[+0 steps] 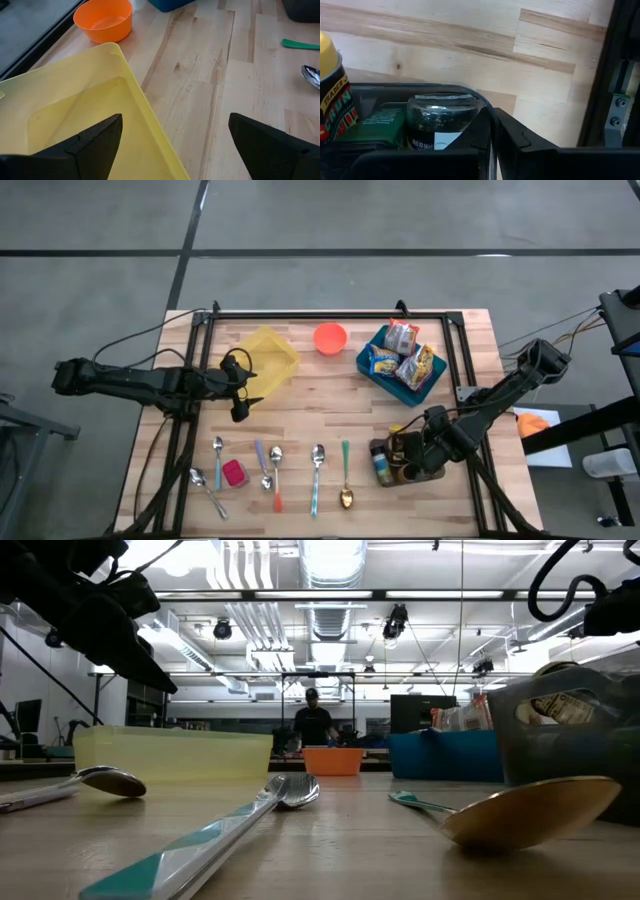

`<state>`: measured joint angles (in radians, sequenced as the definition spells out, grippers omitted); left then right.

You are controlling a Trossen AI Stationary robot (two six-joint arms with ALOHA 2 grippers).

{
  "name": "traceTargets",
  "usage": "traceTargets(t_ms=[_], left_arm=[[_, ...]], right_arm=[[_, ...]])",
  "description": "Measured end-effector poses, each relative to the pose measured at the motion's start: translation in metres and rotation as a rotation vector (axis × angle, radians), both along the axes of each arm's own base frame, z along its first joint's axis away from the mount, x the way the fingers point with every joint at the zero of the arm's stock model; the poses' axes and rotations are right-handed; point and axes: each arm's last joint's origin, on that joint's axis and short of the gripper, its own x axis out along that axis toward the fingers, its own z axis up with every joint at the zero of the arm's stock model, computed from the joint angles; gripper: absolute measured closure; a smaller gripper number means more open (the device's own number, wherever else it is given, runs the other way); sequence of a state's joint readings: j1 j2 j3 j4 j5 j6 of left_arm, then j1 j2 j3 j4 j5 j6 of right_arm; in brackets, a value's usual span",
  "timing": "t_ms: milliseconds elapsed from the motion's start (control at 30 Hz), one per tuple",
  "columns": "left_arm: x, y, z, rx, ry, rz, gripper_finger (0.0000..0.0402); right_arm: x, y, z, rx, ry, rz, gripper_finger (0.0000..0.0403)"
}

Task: Pick & Place Food Item
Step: Adjust the black bin, then put the red seasoning can into the black bin

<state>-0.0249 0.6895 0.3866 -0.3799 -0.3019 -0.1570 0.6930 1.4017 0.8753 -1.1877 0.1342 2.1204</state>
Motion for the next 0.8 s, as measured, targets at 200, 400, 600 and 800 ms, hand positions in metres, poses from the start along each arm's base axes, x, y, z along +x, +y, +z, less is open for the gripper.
traceTargets(t_ms=[200, 400, 600, 800], left_arm=[[0.000, 0.000, 0.000, 0.000, 0.001, 0.000, 0.0033], [0.000, 0.000, 0.000, 0.000, 0.000, 0.000, 0.0033], [0.000, 0.000, 0.000, -0.001, 0.000, 0.001, 0.0033], [0.000, 0.000, 0.000, -0.002, -0.001, 0.002, 0.0033]], right_arm=[[0.000, 0.000, 0.000, -0.002, 0.003, 0.000, 0.0322], [0.002, 0.001, 0.004, 0.007, -0.002, 0.022, 0.0243], [0.005, 0.003, 0.035, -0.028, 0.012, 0.027, 0.0208], [0.011, 0.004, 0.071, -0.143, -0.033, 0.086, 0.0206]])
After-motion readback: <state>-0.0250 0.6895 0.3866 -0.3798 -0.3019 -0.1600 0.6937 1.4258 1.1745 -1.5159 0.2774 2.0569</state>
